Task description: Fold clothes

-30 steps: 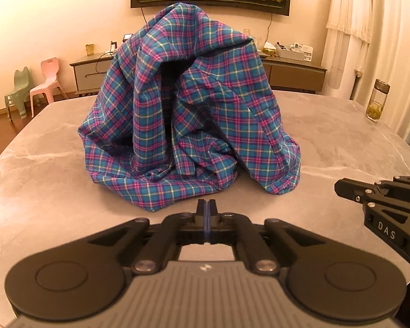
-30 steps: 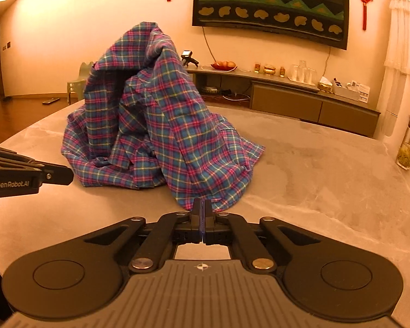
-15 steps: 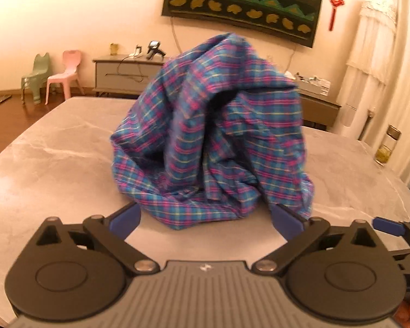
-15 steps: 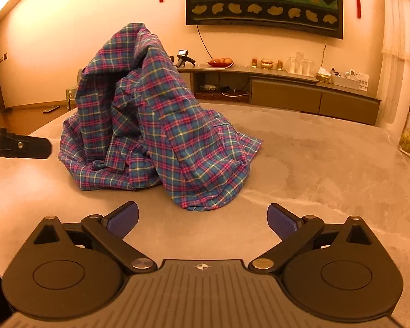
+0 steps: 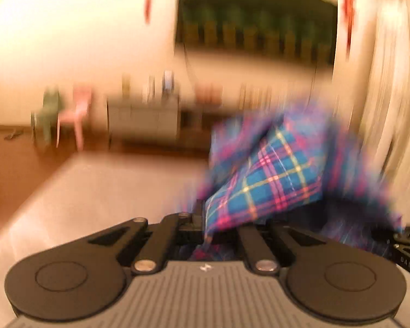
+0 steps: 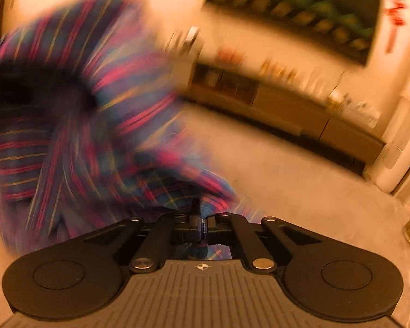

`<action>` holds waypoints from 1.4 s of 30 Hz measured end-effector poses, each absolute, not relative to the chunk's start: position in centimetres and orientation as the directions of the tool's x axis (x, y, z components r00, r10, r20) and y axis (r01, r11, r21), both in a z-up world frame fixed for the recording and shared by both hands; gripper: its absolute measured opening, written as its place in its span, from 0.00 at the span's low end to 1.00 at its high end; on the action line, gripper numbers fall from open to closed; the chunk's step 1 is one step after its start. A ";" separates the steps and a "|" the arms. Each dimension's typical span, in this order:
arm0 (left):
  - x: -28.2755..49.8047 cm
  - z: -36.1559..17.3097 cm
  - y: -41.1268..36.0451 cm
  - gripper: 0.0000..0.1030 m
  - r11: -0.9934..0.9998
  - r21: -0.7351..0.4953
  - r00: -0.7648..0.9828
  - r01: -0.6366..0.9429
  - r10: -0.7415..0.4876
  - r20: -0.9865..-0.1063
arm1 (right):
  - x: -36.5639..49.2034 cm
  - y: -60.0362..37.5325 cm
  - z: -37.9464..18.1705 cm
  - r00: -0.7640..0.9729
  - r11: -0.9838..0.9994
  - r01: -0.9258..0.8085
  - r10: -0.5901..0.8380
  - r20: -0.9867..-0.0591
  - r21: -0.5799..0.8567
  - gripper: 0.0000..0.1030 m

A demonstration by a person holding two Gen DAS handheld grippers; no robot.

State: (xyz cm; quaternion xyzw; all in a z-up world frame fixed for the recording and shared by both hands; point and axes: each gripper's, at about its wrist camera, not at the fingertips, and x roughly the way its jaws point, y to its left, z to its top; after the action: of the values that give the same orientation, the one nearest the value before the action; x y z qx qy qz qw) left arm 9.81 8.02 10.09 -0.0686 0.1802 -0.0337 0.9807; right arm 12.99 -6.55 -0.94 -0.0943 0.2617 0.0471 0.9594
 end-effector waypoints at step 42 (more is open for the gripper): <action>10.1 9.5 5.3 0.06 0.986 -0.153 0.910 0.066 -0.122 -0.396 | 0.9 -16.8 -0.7 0.710 0.764 -0.569 0.643 -0.287 0.306 0.00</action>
State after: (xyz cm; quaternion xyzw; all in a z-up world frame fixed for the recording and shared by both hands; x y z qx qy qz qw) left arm 10.13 5.33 9.54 -0.0682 0.2067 -0.0483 0.9748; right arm 0.88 -16.84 -0.69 0.0979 0.1910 0.3296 0.9194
